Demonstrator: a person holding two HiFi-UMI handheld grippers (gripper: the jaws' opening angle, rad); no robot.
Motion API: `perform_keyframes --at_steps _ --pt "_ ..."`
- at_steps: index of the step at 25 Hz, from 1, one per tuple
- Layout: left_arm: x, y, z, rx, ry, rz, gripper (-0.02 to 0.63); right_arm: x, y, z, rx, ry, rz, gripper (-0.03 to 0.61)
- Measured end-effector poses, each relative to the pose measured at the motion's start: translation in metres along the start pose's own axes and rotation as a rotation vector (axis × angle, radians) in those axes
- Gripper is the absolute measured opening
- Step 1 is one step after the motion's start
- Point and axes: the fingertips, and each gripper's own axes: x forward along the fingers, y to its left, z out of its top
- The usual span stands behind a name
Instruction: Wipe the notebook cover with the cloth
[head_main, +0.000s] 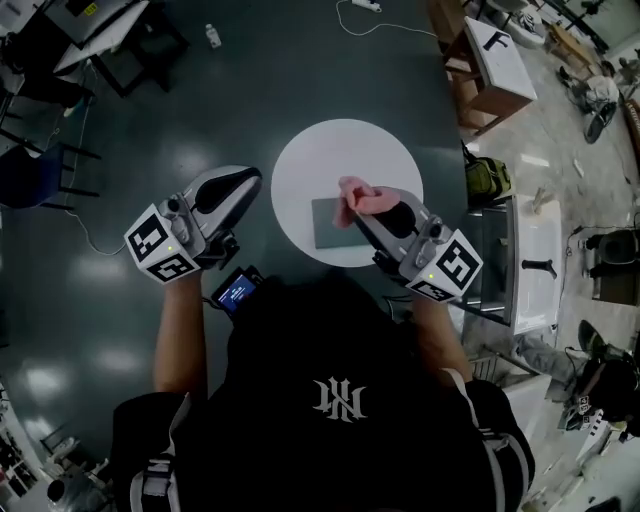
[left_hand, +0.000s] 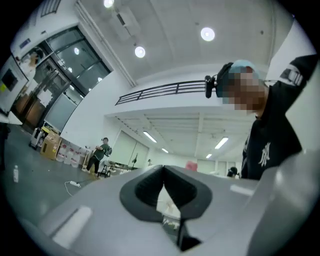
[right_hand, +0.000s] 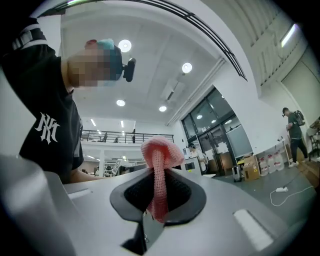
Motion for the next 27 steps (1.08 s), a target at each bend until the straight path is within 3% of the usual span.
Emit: perform_keyframes --at_steps 2,4,9,17,27 --pt "-0.020 0.000 0.014 -0.010 -0.033 0.002 0.003 0.007 0.009 0.006 0.001 -0.011 -0.023 0.031" --pt "-0.045 0.003 0.015 0.000 -0.013 0.004 0.002 0.020 0.019 0.003 0.009 -0.011 -0.066 0.030" --pt "-0.106 0.006 -0.025 0.049 0.119 0.006 -0.003 0.055 0.064 -0.034 0.030 -0.002 -0.087 0.030" --pt "-0.142 0.016 -0.051 0.051 0.175 -0.058 -0.011 0.100 0.097 -0.068 0.042 0.042 -0.101 0.031" --pt "-0.189 0.043 -0.031 0.044 0.189 -0.069 -0.011 0.166 0.121 -0.073 0.046 0.058 -0.096 0.031"
